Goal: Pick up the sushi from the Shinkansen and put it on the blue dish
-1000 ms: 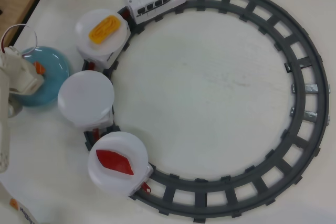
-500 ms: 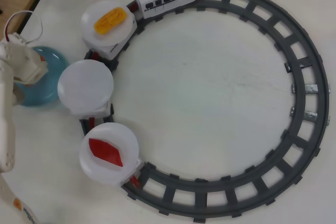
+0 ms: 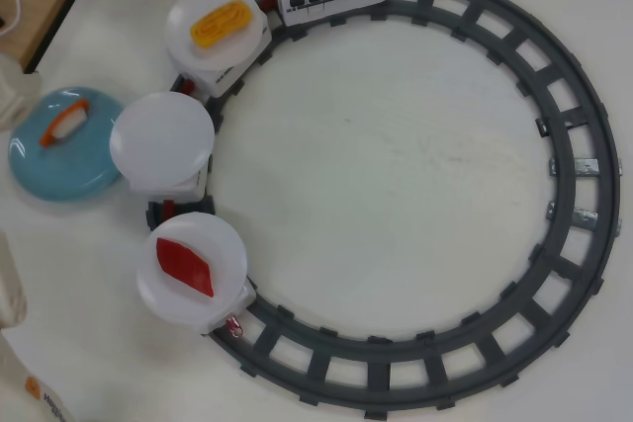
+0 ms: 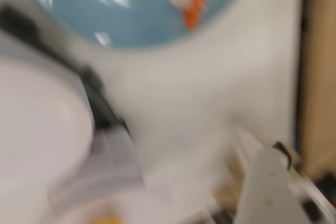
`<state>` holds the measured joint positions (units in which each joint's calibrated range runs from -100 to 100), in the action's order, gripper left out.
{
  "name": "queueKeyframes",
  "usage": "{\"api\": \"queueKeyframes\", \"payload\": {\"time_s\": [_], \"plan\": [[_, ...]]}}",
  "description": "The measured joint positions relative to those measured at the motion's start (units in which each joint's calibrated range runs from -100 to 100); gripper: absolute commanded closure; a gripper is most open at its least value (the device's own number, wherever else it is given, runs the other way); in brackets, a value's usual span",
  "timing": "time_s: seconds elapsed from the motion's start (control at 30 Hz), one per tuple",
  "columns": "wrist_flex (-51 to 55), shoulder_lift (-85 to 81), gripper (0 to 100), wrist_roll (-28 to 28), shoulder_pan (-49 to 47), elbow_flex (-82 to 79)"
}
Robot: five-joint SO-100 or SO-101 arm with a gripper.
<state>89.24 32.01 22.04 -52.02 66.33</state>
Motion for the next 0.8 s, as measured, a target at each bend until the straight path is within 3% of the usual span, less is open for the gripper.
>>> {"api": "queueKeyframes", "payload": {"time_s": [0.17, 0.27, 0.4, 0.8], "plan": [[8.4, -10.38, 73, -1.66, 0.65, 4.76], [8.91, -17.04, 81, -3.05, 4.58, -0.09], [9.08, -28.01, 91, -5.23, 8.01, -14.18], [1.93, -72.46, 92, -11.85, 17.0, -64.59]]}}
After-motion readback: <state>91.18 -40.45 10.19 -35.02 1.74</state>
